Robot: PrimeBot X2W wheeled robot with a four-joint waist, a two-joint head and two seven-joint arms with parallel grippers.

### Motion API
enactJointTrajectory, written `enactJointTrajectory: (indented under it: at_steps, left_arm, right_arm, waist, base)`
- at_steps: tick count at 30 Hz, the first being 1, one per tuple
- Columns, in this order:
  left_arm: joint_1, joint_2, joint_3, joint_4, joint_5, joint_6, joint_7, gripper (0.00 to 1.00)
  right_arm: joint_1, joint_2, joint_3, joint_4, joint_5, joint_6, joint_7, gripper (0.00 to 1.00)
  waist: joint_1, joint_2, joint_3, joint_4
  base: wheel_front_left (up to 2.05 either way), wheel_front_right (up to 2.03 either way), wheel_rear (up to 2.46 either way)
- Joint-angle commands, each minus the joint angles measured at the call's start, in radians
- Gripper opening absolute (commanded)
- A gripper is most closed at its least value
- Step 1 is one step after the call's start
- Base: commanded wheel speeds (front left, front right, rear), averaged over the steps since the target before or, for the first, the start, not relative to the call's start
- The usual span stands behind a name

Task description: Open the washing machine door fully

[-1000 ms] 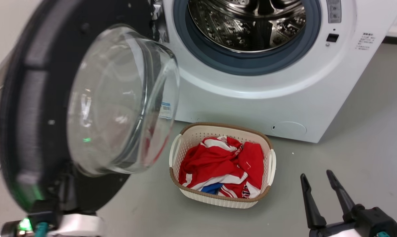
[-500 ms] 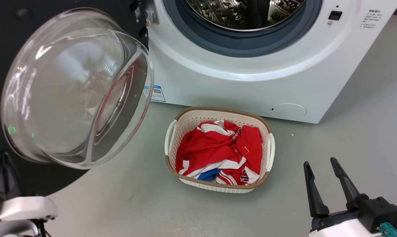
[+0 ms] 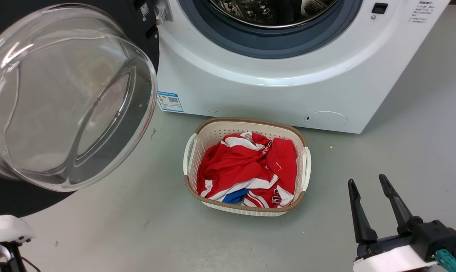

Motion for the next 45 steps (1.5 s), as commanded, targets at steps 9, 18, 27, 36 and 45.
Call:
enactJointTrajectory:
  at_steps: [9,18,27,36,45]
  left_arm:
    - [-0.090,0.029,0.081,0.092,0.007,-0.017,0.003,0.00]
    - [-0.097,0.009,0.102,0.095,0.042,-0.029,0.003,0.00]
    - [-0.028,-0.019,0.097,0.061,0.088,-0.042,0.002,0.00]
    - [0.064,-0.064,0.044,-0.081,0.131,-0.084,0.002,0.00]
    - [0.180,-0.117,-0.042,-0.252,0.155,-0.121,0.002,0.00]
  right_arm:
    - [-0.023,0.003,0.002,-0.002,-0.012,0.000,-0.002,1.00]
    - [-0.021,0.003,-0.006,0.003,-0.012,0.000,-0.002,1.00]
    - [0.011,0.003,-0.010,0.004,0.020,0.000,-0.002,1.00]
    - [0.061,0.003,-0.035,-0.024,0.033,0.000,-0.002,1.00]
    - [0.100,0.003,-0.054,-0.046,0.034,0.000,-0.002,1.00]
  waist:
    - [-0.0001,0.0000,0.019,-0.015]
    - [-0.0001,0.0000,0.011,-0.023]
    - [-0.0001,0.0000,-0.069,-0.025]
    - [-0.0001,0.0000,-0.165,-0.023]
    - [-0.0001,0.0000,-0.218,-0.034]
  base:
    - [0.00,0.00,0.00]
    - [0.00,0.00,0.00]
    - [0.00,0.00,0.00]
    - [0.00,0.00,0.00]
    - [0.00,0.00,0.00]
